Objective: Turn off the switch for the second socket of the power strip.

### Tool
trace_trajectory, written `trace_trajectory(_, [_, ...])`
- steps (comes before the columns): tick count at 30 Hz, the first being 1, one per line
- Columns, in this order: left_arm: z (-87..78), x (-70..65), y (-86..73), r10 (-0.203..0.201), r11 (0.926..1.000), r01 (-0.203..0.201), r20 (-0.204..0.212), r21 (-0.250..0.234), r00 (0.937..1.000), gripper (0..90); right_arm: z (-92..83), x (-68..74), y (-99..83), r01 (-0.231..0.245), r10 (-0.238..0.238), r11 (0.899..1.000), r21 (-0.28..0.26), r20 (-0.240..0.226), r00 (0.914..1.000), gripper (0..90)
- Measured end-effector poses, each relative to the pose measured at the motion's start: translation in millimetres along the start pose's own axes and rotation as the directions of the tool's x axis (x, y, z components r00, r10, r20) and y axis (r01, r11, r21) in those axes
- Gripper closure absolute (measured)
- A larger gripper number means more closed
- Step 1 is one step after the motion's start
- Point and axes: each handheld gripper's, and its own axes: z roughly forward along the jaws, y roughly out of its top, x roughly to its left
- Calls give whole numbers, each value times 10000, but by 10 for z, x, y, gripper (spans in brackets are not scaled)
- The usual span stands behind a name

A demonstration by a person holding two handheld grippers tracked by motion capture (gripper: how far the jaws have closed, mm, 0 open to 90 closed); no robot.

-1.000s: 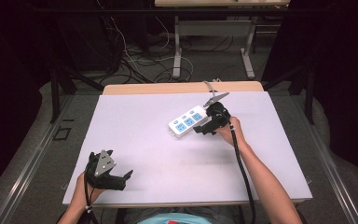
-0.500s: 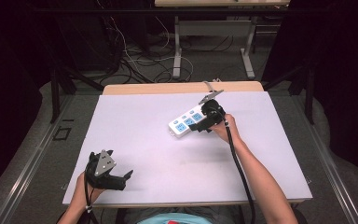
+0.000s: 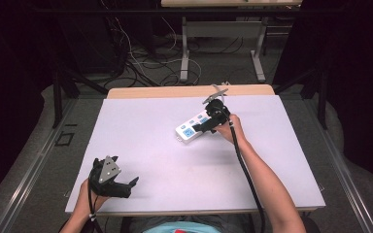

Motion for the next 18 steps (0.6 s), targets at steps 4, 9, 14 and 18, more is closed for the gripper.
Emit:
trace_trajectory(4, [4, -3, -1, -71, 10000, 71, 17, -9, 10000, 3, 30, -12, 50, -21, 21, 10000, 97, -42, 10000, 0])
trace_trajectory(9, [10, 1, -1, -68, 10000, 68, 38, -48, 10000, 3, 61, -21, 92, -152, 153, 9999, 55, -28, 9999, 0])
trace_trajectory(14, [9, 5, -3, 16, 10000, -16, 25, 31, 10000, 4, 123, -48, 129, -79, 78, 9999, -149, -70, 9999, 51])
trace_trajectory(18, [9, 7, -4, 2, 10000, -2, 29, 20, 10000, 3, 148, -78, 165, -141, 141, 9999, 27, 78, 9999, 113])
